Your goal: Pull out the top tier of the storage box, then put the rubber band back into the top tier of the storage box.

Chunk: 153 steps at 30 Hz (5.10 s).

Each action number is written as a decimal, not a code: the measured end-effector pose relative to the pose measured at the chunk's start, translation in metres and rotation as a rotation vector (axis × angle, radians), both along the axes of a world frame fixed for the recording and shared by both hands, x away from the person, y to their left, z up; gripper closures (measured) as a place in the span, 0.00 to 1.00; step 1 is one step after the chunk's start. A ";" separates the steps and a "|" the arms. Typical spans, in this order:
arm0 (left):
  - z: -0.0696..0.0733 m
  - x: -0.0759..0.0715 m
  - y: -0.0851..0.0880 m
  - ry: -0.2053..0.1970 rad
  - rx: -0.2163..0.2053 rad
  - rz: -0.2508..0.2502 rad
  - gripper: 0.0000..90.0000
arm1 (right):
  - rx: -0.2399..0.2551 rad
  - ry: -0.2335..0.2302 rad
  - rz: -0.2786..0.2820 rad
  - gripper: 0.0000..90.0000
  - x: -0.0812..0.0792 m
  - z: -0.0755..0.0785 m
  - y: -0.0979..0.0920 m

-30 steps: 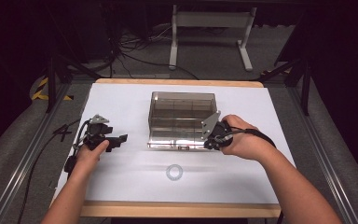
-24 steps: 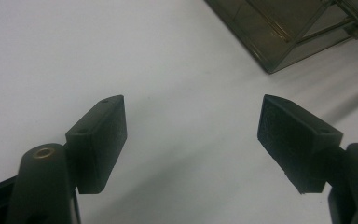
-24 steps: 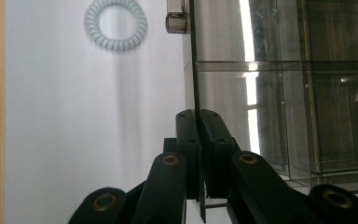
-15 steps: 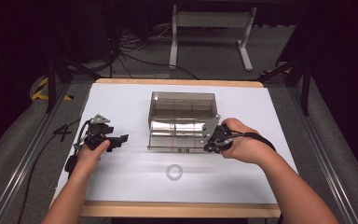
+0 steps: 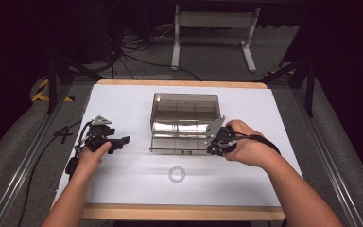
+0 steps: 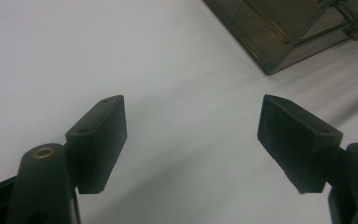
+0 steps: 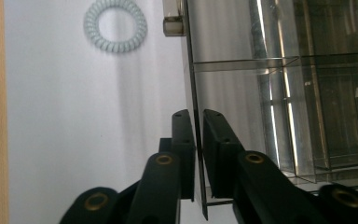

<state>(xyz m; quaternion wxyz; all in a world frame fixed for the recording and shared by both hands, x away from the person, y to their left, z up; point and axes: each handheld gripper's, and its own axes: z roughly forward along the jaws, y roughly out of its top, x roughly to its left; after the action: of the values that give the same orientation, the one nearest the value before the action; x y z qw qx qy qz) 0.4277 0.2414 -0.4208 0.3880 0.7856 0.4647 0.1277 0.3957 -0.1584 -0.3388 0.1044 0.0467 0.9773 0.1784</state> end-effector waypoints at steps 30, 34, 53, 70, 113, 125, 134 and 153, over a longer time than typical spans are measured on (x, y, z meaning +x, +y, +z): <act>0.002 0.003 -0.008 0.001 0.002 -0.019 0.28 | 0.230 -0.011 -0.158 0.80 -0.034 0.013 0.003; 0.002 0.001 -0.008 -0.001 0.006 -0.020 0.28 | 0.245 -0.004 -0.142 0.79 -0.038 0.009 0.009; 0.002 -0.004 -0.001 0.003 0.004 -0.007 0.27 | 0.246 0.022 -0.109 0.78 -0.036 -0.017 0.033; 0.001 -0.008 0.004 0.010 0.006 0.000 0.27 | 0.243 0.069 -0.055 0.76 -0.036 -0.040 0.055; 0.002 -0.012 0.011 -0.001 -0.008 0.027 0.27 | 0.015 0.181 0.025 0.85 -0.040 -0.079 0.085; 0.003 -0.011 0.009 -0.001 -0.006 0.021 0.27 | -0.009 0.214 0.002 0.92 -0.039 -0.079 0.089; 0.003 -0.011 0.010 0.000 -0.009 0.026 0.27 | -0.036 0.247 -0.026 0.93 -0.037 -0.076 0.093; 0.003 -0.011 0.010 -0.001 -0.006 0.023 0.27 | -0.008 0.255 -0.021 0.93 -0.040 -0.048 0.090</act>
<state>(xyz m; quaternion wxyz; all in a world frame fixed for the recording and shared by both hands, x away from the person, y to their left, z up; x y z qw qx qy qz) 0.4170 0.2517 -0.4178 0.3889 0.7790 0.4740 0.1313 0.3552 -0.0686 -0.3864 -0.0186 0.0787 0.9828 0.1659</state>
